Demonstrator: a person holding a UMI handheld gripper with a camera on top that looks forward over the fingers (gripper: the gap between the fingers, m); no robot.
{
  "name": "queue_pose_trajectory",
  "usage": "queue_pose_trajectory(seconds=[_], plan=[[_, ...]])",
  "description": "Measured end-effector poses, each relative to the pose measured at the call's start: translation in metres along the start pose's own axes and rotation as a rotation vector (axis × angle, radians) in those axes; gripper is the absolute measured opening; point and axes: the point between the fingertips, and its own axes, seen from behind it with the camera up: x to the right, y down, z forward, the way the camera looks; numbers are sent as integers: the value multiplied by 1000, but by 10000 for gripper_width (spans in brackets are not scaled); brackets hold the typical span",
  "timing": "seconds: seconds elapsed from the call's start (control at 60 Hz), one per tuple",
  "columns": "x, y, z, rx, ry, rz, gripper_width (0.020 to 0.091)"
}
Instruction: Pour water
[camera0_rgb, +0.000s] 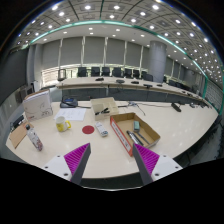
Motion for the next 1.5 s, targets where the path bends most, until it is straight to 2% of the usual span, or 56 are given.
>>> queue_pose_trajectory(seconds=[0.317,0.717,0.967,1.217,1.283,1.317,1.35,1.417,1.5], plan=[[-74,32,4,-10,-112,-4,861],[-308,85,6,-5,-332,-41,864],[-426,91,77,69,-303,-52,859],[-473,79,173,160,-227,-9,853],[-480,75,190,179,-213,-20,792],[-483,74,194,188,-211,-23,708],[-484,71,197,200,-208,-19,579],[-484,68,198,215,-189,-12,559],[-488,70,195,211,-187,-20,498]])
